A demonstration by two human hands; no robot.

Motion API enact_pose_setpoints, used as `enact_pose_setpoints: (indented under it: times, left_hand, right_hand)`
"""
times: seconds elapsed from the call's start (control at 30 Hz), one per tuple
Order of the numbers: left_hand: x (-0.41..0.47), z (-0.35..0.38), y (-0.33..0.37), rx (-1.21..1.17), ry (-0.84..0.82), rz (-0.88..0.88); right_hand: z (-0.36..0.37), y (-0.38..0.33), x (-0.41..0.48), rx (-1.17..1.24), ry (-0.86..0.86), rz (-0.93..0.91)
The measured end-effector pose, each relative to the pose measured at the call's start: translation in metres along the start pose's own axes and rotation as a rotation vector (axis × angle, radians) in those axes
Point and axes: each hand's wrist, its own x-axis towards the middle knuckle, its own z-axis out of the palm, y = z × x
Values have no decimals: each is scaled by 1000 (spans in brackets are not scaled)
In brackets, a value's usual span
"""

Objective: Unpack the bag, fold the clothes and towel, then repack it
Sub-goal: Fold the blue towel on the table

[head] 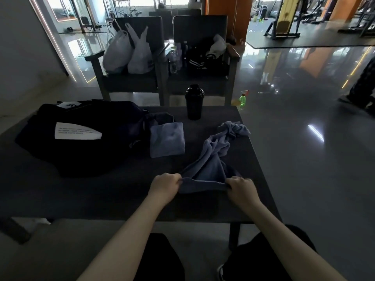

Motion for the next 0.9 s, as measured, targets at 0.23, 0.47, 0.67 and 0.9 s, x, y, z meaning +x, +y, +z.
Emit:
enact_pose_setpoints:
  times: [0.23,0.47,0.67,0.9]
  left_hand:
    - [-3,12,-12,26,-174,-98]
    - [-11,9,-6,-304,85,-418]
    - [-25,27,8,-146,-176,-323]
    - [-5,36,-8,-93,-140,-209]
  right_hand:
    - [-15,-25,-26,446,-342,23]
    - [-27,-20,14,314,-105,-19]
    - [-9,-7,72,-249,-275,-155]
    - [1,-10,46,-338,-270,37]
